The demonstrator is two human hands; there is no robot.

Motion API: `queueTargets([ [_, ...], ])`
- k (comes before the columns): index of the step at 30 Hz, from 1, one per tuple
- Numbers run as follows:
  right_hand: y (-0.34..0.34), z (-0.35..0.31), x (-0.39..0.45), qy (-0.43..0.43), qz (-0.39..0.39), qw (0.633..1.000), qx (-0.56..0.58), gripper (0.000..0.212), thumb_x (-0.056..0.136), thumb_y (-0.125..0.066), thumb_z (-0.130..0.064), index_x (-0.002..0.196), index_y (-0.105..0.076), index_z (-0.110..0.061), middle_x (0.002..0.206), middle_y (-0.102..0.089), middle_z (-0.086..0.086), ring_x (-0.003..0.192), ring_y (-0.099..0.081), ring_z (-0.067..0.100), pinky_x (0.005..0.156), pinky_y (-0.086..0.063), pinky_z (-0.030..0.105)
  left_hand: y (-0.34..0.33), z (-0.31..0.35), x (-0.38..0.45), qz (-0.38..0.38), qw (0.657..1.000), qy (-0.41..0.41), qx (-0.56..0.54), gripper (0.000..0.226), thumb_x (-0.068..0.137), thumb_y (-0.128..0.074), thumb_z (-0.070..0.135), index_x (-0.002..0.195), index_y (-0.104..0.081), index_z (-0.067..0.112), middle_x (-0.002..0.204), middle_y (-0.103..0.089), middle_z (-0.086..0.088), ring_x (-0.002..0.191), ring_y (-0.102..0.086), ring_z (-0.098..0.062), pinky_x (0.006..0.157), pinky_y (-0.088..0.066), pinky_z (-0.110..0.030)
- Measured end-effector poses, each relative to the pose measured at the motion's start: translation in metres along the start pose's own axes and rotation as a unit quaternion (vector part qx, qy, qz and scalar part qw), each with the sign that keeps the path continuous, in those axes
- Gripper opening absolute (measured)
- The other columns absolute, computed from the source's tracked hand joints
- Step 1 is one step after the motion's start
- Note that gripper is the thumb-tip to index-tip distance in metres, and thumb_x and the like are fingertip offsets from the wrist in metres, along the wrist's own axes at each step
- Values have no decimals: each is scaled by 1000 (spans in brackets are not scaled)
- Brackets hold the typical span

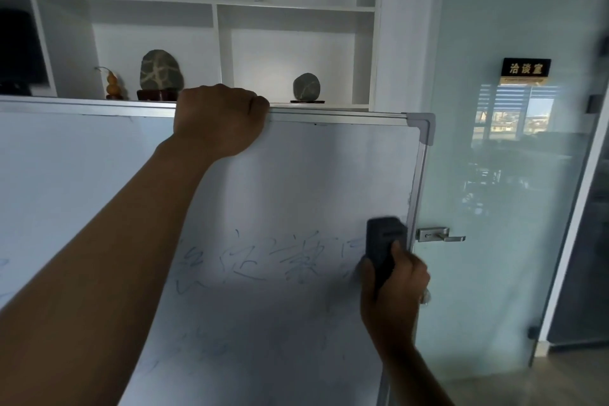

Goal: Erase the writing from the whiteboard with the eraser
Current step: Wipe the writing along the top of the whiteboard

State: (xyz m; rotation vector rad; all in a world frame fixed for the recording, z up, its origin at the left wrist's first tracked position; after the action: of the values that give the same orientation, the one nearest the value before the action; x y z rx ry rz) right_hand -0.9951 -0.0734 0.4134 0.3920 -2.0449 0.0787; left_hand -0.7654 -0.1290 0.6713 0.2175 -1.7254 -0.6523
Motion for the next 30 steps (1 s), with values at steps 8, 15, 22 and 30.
queueTargets([
  [8,-7,10,-16,-40,3,999,1,53,87,-53,-38,126,-45,-3,108,-54,29,100,-47,38,83,-45,37,-3,-1,0,11,999,-16,25,63,83,-10,39,87,-67,11,85,-67,-14,77,-57,-35,63,-31,-29],
  [15,-12,25,-54,-47,-8,998,-42,51,86,-53,-37,124,-45,-5,113,-55,30,104,-46,41,79,-54,56,-2,1,0,7,999,-1,37,57,88,-15,37,84,-66,9,73,-58,-13,67,-46,-30,61,-29,-28],
  [22,-2,15,-4,-34,-3,999,-31,50,89,-62,-33,125,-54,1,113,-58,26,102,-48,33,83,-47,39,1,-1,-1,-4,1000,-2,11,63,83,-11,40,84,-65,8,76,-59,-15,71,-52,-32,71,-41,-34],
  [30,-7,12,-63,-39,-22,999,-9,58,98,-38,-52,133,-45,-6,119,-59,28,116,-46,33,96,-39,33,-2,1,0,-11,1000,13,16,53,95,-20,34,82,-64,7,70,-53,-12,68,-47,-31,68,-32,-32],
])
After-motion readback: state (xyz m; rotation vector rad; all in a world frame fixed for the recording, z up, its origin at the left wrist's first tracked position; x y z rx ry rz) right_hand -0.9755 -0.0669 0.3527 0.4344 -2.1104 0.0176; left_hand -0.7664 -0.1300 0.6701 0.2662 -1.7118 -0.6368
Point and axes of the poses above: each hand's wrist, its own x-axis towards the middle knuckle, its own y-axis out of the back of the hand, z = x × y, the point moved 2 cm from there along x, towards the middle knuckle
